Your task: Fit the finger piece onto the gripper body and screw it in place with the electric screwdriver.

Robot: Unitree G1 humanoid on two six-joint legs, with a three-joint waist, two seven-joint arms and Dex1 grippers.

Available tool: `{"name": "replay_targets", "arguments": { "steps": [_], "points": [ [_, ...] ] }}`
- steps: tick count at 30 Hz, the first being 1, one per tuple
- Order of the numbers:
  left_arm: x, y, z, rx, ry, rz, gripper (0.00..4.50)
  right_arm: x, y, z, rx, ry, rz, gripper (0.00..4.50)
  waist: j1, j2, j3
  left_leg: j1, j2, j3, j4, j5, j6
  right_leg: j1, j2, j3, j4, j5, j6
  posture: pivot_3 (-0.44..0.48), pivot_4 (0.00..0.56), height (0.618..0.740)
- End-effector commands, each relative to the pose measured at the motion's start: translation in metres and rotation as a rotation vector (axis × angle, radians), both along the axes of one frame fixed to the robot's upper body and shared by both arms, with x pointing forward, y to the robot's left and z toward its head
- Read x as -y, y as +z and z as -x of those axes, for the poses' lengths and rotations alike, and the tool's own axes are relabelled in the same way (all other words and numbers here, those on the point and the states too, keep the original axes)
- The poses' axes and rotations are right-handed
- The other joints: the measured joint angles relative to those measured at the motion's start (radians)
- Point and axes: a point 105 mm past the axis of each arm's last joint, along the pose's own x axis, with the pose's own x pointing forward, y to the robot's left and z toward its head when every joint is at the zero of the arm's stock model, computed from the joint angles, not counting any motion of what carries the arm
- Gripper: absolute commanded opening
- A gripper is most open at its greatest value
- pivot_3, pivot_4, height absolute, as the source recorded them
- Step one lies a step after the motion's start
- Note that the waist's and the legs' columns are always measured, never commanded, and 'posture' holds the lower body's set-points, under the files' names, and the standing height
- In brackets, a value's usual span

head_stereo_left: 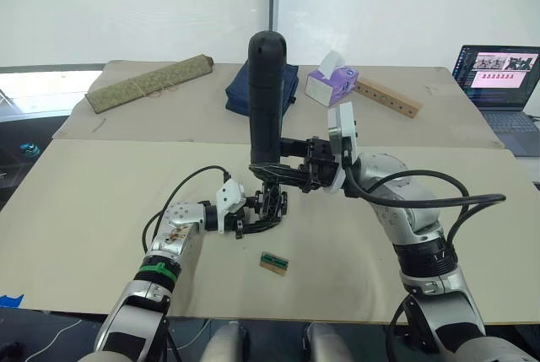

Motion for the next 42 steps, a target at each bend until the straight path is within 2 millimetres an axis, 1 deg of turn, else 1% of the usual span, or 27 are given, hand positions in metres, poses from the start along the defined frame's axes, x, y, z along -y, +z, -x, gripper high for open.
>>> {"name": "replay_targets", "arguments": {
  "steps": [1,8,15,19,23,29,33,34,37,38,40,42],
  "points": [
    [0.01,0.003,0.008,0.0,-0.085,0.005,2.3,-0.004,-0.031,-0.004,-0.091,-0.023,0.107,1.9,0.0,0.0,0.0,0.0,0.0,0.0,0.0,0.0,0.0,0.0,0.0,0.0,0.0,0.0,0.0,0.0,0.15,0.74],
    [0.01,0.005,0.008,0.0,-0.109,-0.002,2.3,-0.008,-0.042,-0.004,-0.11,-0.023,0.129,1.9,-0.001,0.0,-0.002,0.001,0.0,0.0,0.0,0.0,0.0,0.001,0.0,0.0,0.0,0.0,0.0,0.0,0.15,0.74],
    [0.009,0.004,0.007,-0.002,-0.116,-0.011,2.3,-0.005,-0.06,-0.003,-0.147,-0.033,0.163,1.9,-0.001,0.0,-0.008,0.001,0.0,0.0,0.0,0.0,0.0,0.001,0.0,0.0,-0.001,0.0,0.0,0.0,0.15,0.74],
    [0.009,0.004,0.007,-0.002,-0.119,-0.012,2.3,-0.006,-0.063,-0.002,-0.156,-0.032,0.166,1.9,-0.001,0.0,-0.015,0.002,0.0,0.0,-0.001,0.0,0.001,0.003,0.001,0.0,-0.001,0.0,0.0,0.0,0.15,0.74],
    [0.011,0.004,0.007,0.0,-0.12,-0.01,2.3,-0.005,-0.059,-0.001,-0.148,-0.03,0.153,1.9,-0.001,0.0,-0.015,0.012,0.001,0.0,-0.002,-0.002,0.002,0.014,0.001,-0.001,-0.005,-0.001,0.001,0.0,0.15,0.74],
    [0.01,0.004,0.007,-0.002,-0.118,-0.011,2.3,-0.001,-0.046,-0.001,-0.124,-0.021,0.131,1.9,0.0,0.0,-0.015,0.013,0.001,0.0,-0.002,-0.002,0.003,0.016,0.001,-0.001,-0.005,-0.001,0.001,0.0,0.15,0.74],
    [0.01,0.001,0.007,-0.01,-0.111,-0.016,2.3,0.001,-0.029,0.001,-0.08,0.005,0.093,1.9,0.001,0.0,-0.015,0.013,0.001,0.0,-0.002,-0.002,0.003,0.016,0.001,-0.001,-0.006,-0.001,0.001,0.0,0.15,0.74],
    [0.009,0.001,0.007,-0.011,-0.109,-0.018,2.3,0.001,-0.023,0.002,-0.063,0.015,0.075,1.9,0.001,0.0,-0.015,0.013,0.001,0.0,-0.002,-0.002,0.003,0.016,0.001,-0.001,-0.006,-0.001,0.001,0.0,0.15,0.74],
    [0.008,-0.002,0.007,-0.021,-0.097,-0.032,2.3,0.002,0.017,0.01,0.036,0.064,-0.058,1.9,0.001,0.0,-0.015,0.012,0.001,0.0,-0.002,-0.002,0.003,0.015,0.001,-0.001,-0.006,-0.001,0.001,0.0,0.15,0.74],
    [0.008,-0.004,0.006,-0.028,-0.093,-0.037,2.3,0.004,0.028,0.012,0.065,0.077,-0.081,1.9,0.001,0.0,-0.015,0.011,0.001,0.0,-0.002,-0.002,0.003,0.014,0.001,-0.001,-0.005,-0.001,0.001,0.0,0.15,0.74],
    [0.007,-0.006,0.006,-0.035,-0.091,-0.045,2.3,0.005,0.038,0.016,0.094,0.097,-0.087,1.9,0.001,0.0,-0.015,0.009,0.001,0.0,-0.002,-0.002,0.003,0.012,0.0,-0.002,-0.005,-0.001,0.001,0.0,0.15,0.74],
    [0.006,-0.008,0.006,-0.047,-0.086,-0.051,2.3,0.007,0.043,0.019,0.114,0.118,-0.079,1.9,0.002,0.0,-0.015,0.007,0.001,0.0,-0.001,-0.002,0.003,0.01,0.0,-0.002,-0.005,-0.001,0.001,0.0,0.15,0.74]
  ]
}}
